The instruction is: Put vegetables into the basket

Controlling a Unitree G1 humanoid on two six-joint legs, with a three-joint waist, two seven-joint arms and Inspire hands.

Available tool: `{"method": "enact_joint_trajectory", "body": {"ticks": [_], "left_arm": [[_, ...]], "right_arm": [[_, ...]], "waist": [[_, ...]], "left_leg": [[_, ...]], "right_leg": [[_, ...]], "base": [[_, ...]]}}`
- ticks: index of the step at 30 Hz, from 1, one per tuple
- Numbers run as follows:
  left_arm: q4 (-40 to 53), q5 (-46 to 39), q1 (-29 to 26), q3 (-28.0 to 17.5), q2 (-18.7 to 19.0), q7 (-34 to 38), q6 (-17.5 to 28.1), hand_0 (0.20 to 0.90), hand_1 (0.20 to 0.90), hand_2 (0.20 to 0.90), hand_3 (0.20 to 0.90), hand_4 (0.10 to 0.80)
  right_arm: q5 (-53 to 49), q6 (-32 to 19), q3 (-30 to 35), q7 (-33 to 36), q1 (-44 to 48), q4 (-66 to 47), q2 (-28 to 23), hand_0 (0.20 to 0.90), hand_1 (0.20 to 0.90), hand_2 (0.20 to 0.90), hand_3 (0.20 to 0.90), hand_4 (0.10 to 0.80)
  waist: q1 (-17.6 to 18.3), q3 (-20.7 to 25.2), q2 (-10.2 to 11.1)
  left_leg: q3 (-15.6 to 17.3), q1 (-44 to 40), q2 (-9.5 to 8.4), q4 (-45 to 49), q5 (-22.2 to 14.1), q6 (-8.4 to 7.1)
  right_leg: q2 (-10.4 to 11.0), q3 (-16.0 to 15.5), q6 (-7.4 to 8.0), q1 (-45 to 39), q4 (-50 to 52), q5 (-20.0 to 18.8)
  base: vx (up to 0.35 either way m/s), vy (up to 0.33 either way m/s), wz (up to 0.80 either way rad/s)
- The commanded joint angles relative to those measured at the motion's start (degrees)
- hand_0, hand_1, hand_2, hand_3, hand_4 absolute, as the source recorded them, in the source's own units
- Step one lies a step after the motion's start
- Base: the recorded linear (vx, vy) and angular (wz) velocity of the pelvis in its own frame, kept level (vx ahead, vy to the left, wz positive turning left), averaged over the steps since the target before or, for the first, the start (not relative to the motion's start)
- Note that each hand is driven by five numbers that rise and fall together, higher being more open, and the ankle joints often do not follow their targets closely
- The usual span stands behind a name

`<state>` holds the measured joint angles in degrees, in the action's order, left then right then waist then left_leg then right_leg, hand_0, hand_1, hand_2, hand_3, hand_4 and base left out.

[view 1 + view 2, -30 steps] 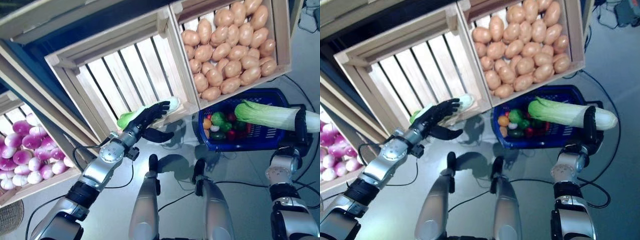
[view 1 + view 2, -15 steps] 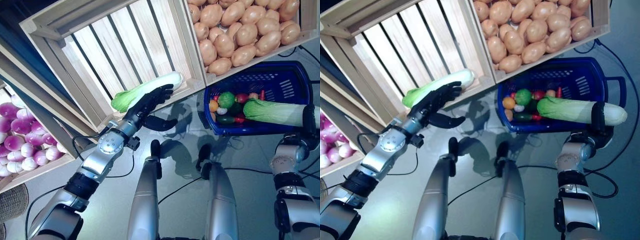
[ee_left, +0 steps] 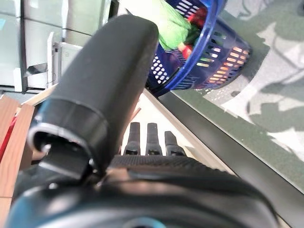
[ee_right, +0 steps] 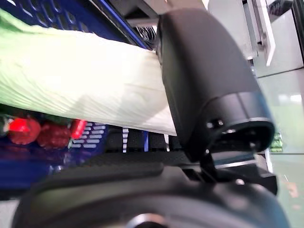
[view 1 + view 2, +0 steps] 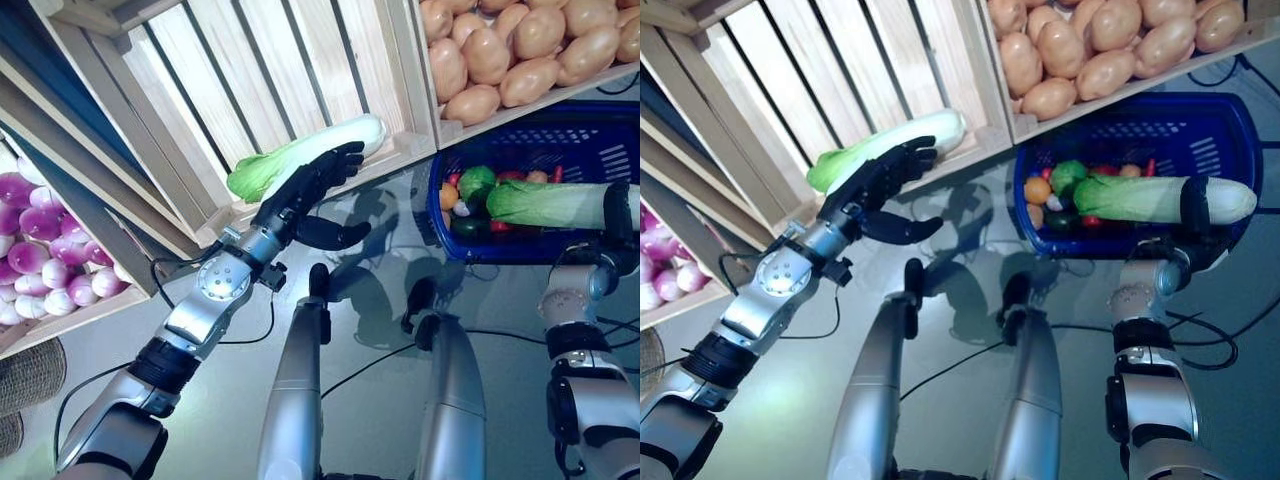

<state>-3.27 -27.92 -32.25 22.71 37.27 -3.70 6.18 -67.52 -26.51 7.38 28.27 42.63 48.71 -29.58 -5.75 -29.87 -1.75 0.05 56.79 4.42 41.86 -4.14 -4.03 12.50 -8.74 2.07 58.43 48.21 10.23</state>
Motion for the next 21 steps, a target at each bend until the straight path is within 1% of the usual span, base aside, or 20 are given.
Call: {"method": "enact_joint_trajectory", "body": {"ticks": [1,2,5,6,7,12,16,17,20,21], "left_arm": [[7.07,-0.4,-2.03,-0.96,-1.47,-0.71,6.8,0.9,0.9,0.9,0.9,0.8],[6.95,0.29,-1.96,-0.74,-1.38,-0.79,7.59,0.9,0.9,0.9,0.9,0.8],[6.61,0.32,-2.21,-0.41,-1.7,-0.75,8.28,0.9,0.9,0.9,0.9,0.8],[6.46,0.29,-2.43,-0.47,-1.72,-0.81,8.27,0.9,0.9,0.9,0.9,0.8],[6.29,0.13,-2.72,-0.32,-1.61,-0.82,8.26,0.9,0.9,0.9,0.9,0.8],[6.12,-0.22,-3.22,0.0,-1.34,-1.05,8.25,0.9,0.9,0.9,0.9,0.8],[6.32,0.01,-3.69,0.03,-1.06,-0.41,8.97,0.9,0.9,0.9,0.9,0.8],[6.28,0.03,-3.7,-0.16,-0.92,-0.35,9.1,0.9,0.9,0.9,0.9,0.8],[6.12,2.11,-3.61,-0.33,-0.7,1.59,9.67,0.9,0.9,0.9,0.9,0.8],[5.9,4.1,-3.74,-0.4,-0.48,2.19,10.34,0.9,0.9,0.9,0.9,0.8]], "right_arm": [[4.67,-6.72,0.08,2.24,1.46,-6.39,-6.36,0.3,0.3,0.3,0.3,0.4],[4.44,-5.26,-0.16,1.62,1.76,-6.63,-6.15,0.3,0.3,0.3,0.3,0.4],[3.83,-4.02,-0.68,0.32,2.28,-5.63,-5.97,0.3,0.3,0.3,0.3,0.4],[3.54,-3.72,-0.99,0.07,2.61,-5.12,-6.13,0.801,0.801,0.801,0.801,0.734],[3.43,-3.57,-1.35,-0.22,2.97,-4.57,-6.19,0.9,0.9,0.9,0.9,0.8],[4.64,-2.82,-2.25,1.17,3.89,-3.11,-6.63,0.9,0.9,0.9,0.9,0.8],[7.41,-1.85,-2.66,4.8,4.16,-2.27,-7.52,0.9,0.9,0.9,0.9,0.8],[9.8,-1.62,-2.74,6.14,4.21,-1.84,-7.83,0.9,0.9,0.9,0.9,0.8],[12.7,-1.52,-2.65,10.26,4.31,-1.48,-8.61,0.9,0.9,0.9,0.9,0.8],[12.77,-1.97,-2.43,11.04,4.38,-1.18,-8.86,0.9,0.9,0.9,0.9,0.8]], "waist": [[1.18,0.08,-2.58],[1.09,0.08,-2.69],[1.04,0.08,-2.91],[1.05,0.08,-2.93],[1.07,0.08,-2.93],[1.11,0.08,-2.88],[1.17,0.08,-2.72],[1.18,0.08,-2.71],[1.25,0.08,-2.64],[1.27,0.08,-2.66]], "left_leg": [[-0.26,-0.91,-2.5,1.97,-4.22,2.38],[-0.1,-1.03,-2.56,1.52,-3.95,2.35],[-0.08,-1.06,-2.65,1.21,-3.82,2.23],[-0.04,-1.09,-2.64,1.2,-3.83,2.18],[-0.04,-1.16,-2.67,1.08,-3.81,2.13],[0.08,-1.68,-2.71,0.24,-3.54,2.03],[0.44,-2.26,-2.6,-0.2,-3.63,2.02],[0.59,-2.75,-2.59,-0.45,-3.75,2.05],[0.79,-4.0,-2.6,-1.05,-3.81,1.95],[0.9,-4.44,-2.61,-1.45,-3.78,1.96]], "right_leg": [[-0.46,-1.04,1.1,-4.52,0.4,-1.14],[-0.49,-1.1,1.17,-4.51,0.09,-1.39],[-0.46,-0.91,1.2,-4.38,0.01,-1.52],[-0.47,-0.88,1.22,-4.44,-0.01,-1.49],[-0.53,-0.82,1.23,-4.48,-0.19,-1.58],[-0.71,-0.77,1.25,-4.75,-1.21,-2.16],[-0.9,-0.85,1.19,-5.37,-1.94,-2.22],[-0.96,-0.93,1.21,-5.79,-2.29,-2.21],[-1.16,-0.9,1.28,-6.94,-3.08,-2.38],[-1.19,-0.85,1.33,-7.37,-3.49,-2.4]], "base": [[0.024,0.006,0.03],[0.02,0.016,0.05],[0.021,0.026,0.05],[0.019,0.03,0.04],[0.01,0.035,0.03],[0.007,0.032,0.0],[0.004,0.008,0.0],[0.031,0.053,0.0],[0.022,0.037,0.0],[0.0,0.0,0.0]]}}
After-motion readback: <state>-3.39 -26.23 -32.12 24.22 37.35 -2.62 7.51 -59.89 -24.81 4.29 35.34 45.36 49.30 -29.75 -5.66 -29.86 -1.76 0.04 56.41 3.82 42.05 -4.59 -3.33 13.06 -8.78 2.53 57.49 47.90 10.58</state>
